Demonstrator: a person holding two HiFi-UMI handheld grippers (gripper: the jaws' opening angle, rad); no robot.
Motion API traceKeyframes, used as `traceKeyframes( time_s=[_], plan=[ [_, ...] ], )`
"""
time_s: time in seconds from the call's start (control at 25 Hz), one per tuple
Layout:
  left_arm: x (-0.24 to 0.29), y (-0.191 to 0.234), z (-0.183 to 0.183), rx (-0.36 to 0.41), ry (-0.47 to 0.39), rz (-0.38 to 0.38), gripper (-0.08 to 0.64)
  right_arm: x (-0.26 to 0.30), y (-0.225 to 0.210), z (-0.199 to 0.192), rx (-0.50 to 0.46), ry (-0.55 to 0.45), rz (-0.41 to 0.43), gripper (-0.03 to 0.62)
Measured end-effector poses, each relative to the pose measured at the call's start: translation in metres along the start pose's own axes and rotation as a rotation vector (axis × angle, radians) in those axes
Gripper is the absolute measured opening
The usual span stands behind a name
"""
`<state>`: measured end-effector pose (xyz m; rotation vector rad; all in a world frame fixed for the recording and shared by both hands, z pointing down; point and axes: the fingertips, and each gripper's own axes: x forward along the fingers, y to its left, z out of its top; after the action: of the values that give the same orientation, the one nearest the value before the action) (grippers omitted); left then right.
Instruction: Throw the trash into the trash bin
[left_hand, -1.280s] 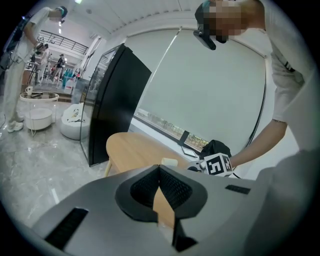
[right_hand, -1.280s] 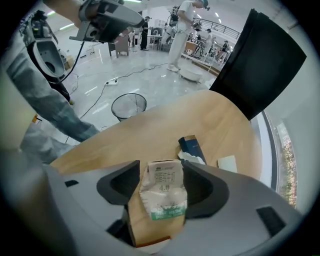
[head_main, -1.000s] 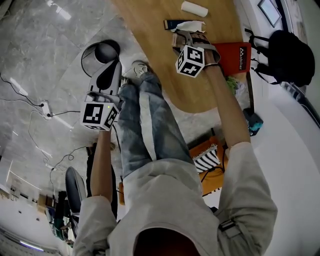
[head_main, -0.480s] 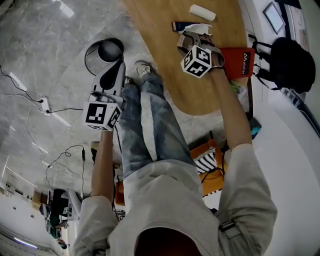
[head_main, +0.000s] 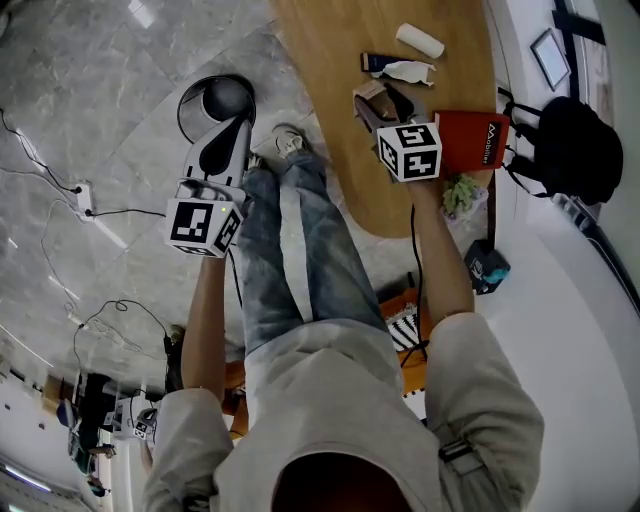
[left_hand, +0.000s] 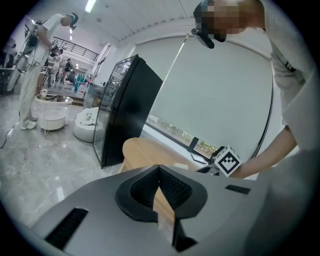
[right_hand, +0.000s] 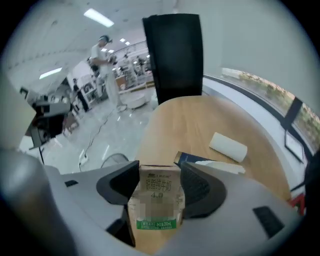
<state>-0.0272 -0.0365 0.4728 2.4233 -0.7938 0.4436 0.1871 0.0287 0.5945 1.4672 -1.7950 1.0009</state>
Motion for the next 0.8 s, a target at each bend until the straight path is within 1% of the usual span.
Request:
traceKeyframes(
  time_s=[0.08, 0.12, 0.16, 0.24, 0.32, 0.52, 0.8],
  plan=[
    [-0.006, 0.007, 0.000, -0.010, -0.011, 0.027, 0.018, -0.007, 0.005, 0.011, 0.135, -0.078, 0.003, 0.273],
    [-0.010, 0.011, -0.001, -0.016, -0.017, 0.043, 0.018, -0.010, 0.009, 0.017, 0.182, -0.112, 0.009, 0.273],
    [-0.014, 0.015, -0.001, -0.021, -0.023, 0.059, 0.018, -0.012, 0.015, 0.022, 0.213, -0.141, 0.016, 0.273],
    [-0.023, 0.024, -0.002, -0.030, -0.035, 0.088, 0.018, -0.013, 0.030, 0.030, 0.224, -0.171, 0.029, 0.273],
    [-0.033, 0.035, -0.003, -0.043, -0.048, 0.121, 0.018, -0.009, 0.050, 0.037, 0.187, -0.173, 0.051, 0.273],
    [-0.067, 0.068, -0.009, -0.073, -0.072, 0.229, 0.018, 0.012, 0.110, 0.059, 0.059, -0.151, 0.147, 0.273],
    [-0.129, 0.106, -0.024, -0.142, -0.123, 0.376, 0.018, 0.048, 0.209, 0.073, -0.128, -0.100, 0.296, 0.273]
  ],
)
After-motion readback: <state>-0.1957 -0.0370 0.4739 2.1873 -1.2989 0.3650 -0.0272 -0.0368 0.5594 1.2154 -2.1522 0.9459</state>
